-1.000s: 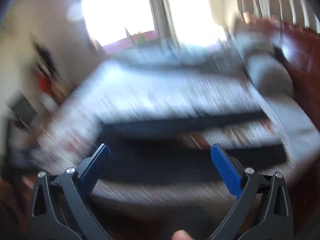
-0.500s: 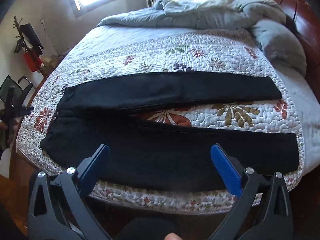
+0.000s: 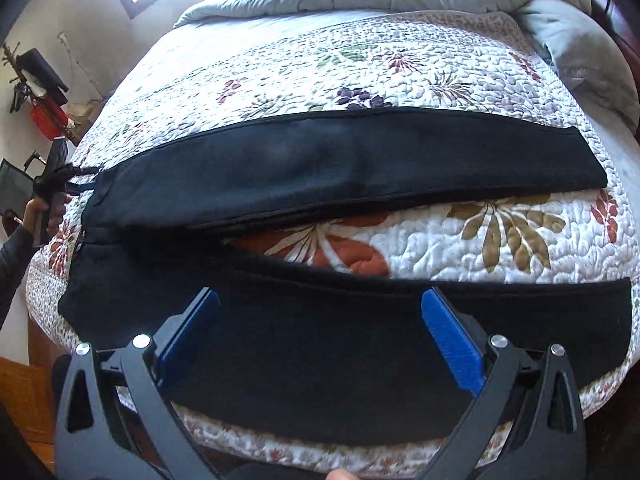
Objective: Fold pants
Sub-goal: 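Lower the left tool to the trousers waistband while the right tool reaches the leg hems, then close the left tool on the waistband while the right tool grips the hems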
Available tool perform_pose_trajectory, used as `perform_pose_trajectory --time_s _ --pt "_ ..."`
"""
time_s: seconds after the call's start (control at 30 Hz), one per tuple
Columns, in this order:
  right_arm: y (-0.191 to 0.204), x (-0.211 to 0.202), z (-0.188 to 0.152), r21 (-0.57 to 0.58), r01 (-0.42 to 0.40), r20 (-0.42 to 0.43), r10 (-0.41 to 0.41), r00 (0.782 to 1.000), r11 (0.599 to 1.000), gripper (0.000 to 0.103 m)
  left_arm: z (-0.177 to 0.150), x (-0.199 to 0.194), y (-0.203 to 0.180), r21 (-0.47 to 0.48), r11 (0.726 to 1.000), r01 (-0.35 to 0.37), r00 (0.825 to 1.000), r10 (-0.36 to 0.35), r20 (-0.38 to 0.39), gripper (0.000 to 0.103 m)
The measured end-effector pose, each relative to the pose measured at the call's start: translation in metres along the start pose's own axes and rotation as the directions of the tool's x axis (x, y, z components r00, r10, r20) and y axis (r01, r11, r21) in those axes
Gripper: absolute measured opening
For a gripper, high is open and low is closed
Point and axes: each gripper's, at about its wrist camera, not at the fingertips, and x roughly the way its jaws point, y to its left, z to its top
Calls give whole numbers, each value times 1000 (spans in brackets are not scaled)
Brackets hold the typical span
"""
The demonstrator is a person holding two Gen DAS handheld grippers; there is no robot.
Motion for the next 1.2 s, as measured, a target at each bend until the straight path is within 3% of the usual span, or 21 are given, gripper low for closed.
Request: perform_pose_trajectory --time_s 0.2,0.23,0.27,0.3,0.47,0.57,0.7,0.87,1.03,1.13,1.2 --pt "-26 9 22 14 -36 -12 36 999 999 100 4 11 -6 65 998 -15 999 18 -48 98" --pt "-33 6 26 25 -61 -8 62 998 998 100 5 11 -9 80 997 -24 998 28 -56 91" --pt "-40 4 30 37 -88 -6 88 996 995 100 6 12 -12 91 995 -30 997 36 -67 73" --pt "-53 0 36 58 -120 0 120 993 991 100 7 12 -13 96 994 -42 996 50 -73 66" --pt "-140 -18 74 127 -174 8 174 985 976 100 14 19 -15 83 995 -60 992 68 -105 59" --pt "-207 -22 101 194 -130 -8 134 991 972 100 21 15 -5 20 999 -41 995 42 -89 60" --pt "-312 -9 139 309 -20 -56 39 998 951 100 18 22 -8 30 998 -58 995 60 -76 59" --pt "-389 41 163 382 13 -124 38 992 924 100 17 19 -3 -4 996 -91 994 90 -63 42" --pt "-393 90 175 308 -70 -185 132 974 949 101 17 20 -6 -14 991 -131 989 130 -66 40" --pt "-388 99 175 236 -89 -227 144 963 968 101 19 21 -3 -62 991 -115 992 111 -67 46" --pt "-385 95 177 213 -154 -218 201 955 965 100 20 21 -5 -82 991 -107 993 102 -62 53"
